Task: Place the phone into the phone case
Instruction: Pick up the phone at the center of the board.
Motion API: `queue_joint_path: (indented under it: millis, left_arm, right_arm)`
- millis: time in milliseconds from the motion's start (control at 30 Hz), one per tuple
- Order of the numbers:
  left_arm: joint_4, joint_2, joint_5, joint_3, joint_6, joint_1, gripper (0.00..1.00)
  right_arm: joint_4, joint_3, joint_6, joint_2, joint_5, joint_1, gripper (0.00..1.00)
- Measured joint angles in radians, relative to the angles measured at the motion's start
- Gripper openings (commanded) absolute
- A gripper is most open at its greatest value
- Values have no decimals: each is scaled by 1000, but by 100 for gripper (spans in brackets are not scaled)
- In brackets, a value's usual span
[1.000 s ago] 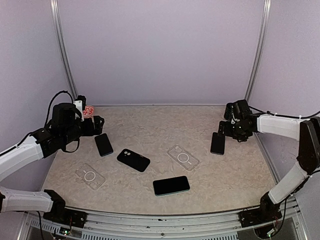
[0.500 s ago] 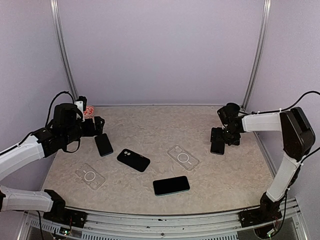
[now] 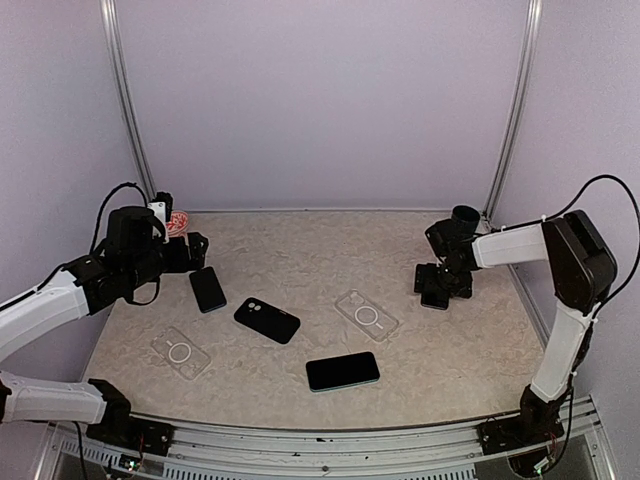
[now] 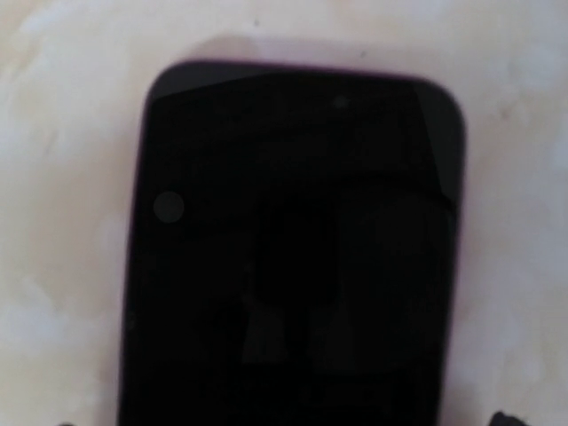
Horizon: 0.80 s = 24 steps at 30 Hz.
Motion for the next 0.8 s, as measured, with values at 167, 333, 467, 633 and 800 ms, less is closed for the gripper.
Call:
queue_joint_path:
  millis: [167,333,467,633,800]
  left_arm:
    - [0,0,0,0,0,0,99]
    - [0,0,-4,0,0,0,99]
    - [0,0,-10,0,0,0,99]
    - [0,0,-14,0,0,0,99]
    - [0,0,-18,0,0,0,99]
  right_arm:
    - [0,1,4,9,1,12,99]
    - [0,1,6,16,5,21,99]
    - [4,1,10,19,8,23,95]
    - [8,-1,14,20,13,23,84]
    - [33,-13,17,19,20,23,77]
